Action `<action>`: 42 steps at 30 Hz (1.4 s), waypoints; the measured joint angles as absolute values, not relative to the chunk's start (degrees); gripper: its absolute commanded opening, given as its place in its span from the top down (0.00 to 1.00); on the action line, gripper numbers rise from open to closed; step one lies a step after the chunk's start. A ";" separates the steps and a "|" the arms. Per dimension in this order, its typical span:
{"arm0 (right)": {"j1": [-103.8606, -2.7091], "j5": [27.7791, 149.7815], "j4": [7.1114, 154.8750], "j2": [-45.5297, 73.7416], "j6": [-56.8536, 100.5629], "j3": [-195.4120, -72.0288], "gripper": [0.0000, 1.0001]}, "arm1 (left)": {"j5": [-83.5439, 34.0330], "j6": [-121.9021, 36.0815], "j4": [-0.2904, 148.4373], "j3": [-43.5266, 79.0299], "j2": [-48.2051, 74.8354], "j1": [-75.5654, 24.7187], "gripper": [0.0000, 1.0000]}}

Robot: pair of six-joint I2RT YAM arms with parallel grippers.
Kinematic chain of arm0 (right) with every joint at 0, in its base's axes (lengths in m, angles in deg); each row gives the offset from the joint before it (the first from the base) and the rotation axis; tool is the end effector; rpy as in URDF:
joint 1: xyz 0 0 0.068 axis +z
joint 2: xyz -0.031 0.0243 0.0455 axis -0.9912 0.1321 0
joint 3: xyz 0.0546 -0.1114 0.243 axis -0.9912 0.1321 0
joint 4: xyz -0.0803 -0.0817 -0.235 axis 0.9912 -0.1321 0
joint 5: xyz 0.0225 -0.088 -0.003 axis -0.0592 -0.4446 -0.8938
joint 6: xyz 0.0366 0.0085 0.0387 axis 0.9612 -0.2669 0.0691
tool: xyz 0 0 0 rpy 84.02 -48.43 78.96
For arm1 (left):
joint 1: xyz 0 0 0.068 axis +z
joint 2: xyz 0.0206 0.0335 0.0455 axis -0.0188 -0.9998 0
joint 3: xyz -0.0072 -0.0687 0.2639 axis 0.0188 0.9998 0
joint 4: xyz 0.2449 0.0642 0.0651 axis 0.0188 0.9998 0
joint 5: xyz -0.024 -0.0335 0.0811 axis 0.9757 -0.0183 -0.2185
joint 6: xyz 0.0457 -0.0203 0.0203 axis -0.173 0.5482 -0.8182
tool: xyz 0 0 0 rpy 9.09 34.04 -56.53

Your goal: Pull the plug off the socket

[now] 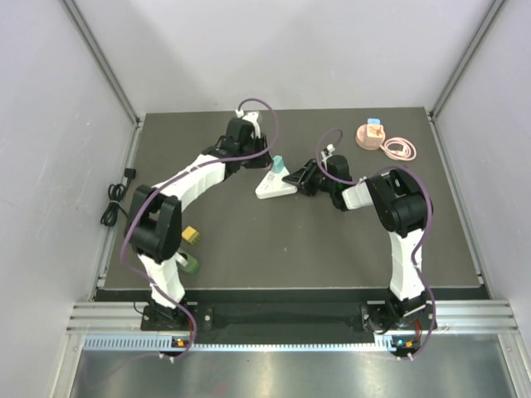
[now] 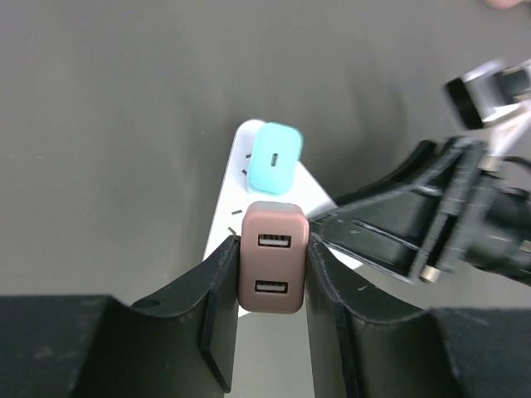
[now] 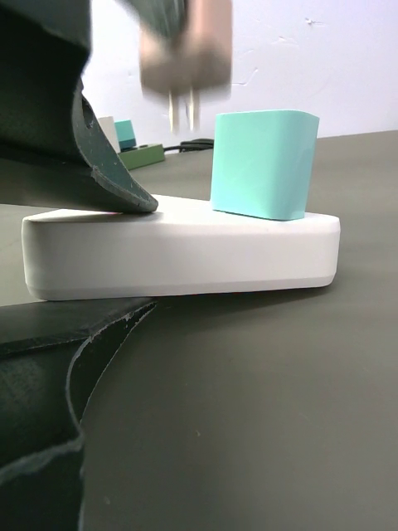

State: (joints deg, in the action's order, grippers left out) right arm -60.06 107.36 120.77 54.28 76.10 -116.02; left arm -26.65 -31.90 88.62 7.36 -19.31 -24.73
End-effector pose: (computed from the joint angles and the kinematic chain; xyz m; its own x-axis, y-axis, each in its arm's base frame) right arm 0.3799 0.1732 0.1039 -0.8078 0.5168 -0.2835 -0.0145 0.4634 0.8861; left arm 0.3898 -0.1930 0.2461 -0.7072 -0.0820 -0.7022 0.2597 0.8937 -0.3659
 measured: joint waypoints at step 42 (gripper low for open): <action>-60.06 107.58 120.96 54.28 76.16 -116.00 1.00 | -25.97 -20.12 94.85 45.17 8.93 14.03 1.00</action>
